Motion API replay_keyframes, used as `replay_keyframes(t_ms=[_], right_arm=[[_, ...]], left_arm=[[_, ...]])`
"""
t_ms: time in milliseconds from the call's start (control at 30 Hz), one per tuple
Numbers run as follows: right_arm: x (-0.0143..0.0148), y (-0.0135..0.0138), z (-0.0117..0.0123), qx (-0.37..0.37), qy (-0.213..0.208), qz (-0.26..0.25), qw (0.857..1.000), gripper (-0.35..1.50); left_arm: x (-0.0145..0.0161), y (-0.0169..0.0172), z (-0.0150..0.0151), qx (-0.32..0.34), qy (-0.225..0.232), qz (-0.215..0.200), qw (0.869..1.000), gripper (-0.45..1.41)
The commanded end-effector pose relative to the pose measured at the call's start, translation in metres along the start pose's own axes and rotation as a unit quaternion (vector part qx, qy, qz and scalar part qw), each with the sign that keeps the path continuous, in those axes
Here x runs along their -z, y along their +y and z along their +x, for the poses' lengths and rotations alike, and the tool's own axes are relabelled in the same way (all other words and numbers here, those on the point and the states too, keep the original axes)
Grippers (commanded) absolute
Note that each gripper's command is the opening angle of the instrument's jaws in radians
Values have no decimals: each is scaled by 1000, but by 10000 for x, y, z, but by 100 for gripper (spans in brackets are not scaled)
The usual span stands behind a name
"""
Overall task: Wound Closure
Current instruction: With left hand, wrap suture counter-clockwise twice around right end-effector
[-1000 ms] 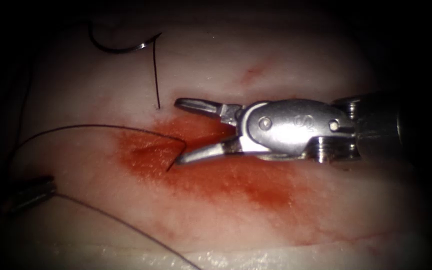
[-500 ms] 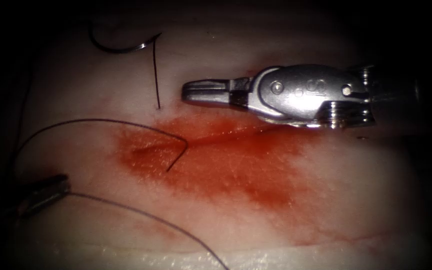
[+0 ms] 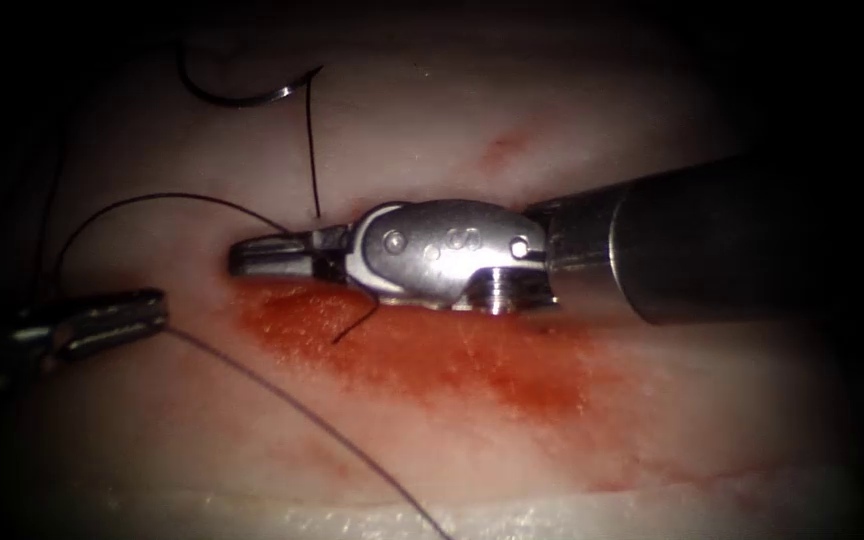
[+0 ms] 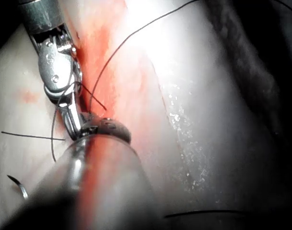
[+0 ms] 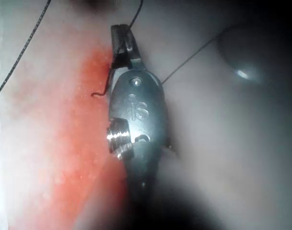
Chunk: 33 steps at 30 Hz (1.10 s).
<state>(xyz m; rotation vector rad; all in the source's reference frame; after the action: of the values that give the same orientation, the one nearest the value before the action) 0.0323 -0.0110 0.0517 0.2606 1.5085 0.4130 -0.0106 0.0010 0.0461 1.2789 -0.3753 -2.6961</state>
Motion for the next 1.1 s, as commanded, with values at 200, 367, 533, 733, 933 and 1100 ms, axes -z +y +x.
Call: replay_keyframes(t_ms=[200,367,533,733,933,1100], right_arm=[[-8,-1,-3,-29,59,3,998,-35],[-7,3,1,-39,78,-2,996,-35],[-8,4,9,-43,93,-1,995,-35],[-17,-2,11,-44,99,15,994,-35],[-25,-2,15,-46,101,11,994,2],[-37,5,21,-52,94,-20,994,106]], left_arm=[[-26,6,-24,47,45,-44,997,-45],[-43,13,-42,72,62,-78,992,-45],[-71,22,-50,69,79,-125,987,-45],[-95,23,-30,47,98,-155,982,-45],[-99,24,-12,25,120,-162,979,-45],[-97,31,3,7,126,-171,977,-45]])
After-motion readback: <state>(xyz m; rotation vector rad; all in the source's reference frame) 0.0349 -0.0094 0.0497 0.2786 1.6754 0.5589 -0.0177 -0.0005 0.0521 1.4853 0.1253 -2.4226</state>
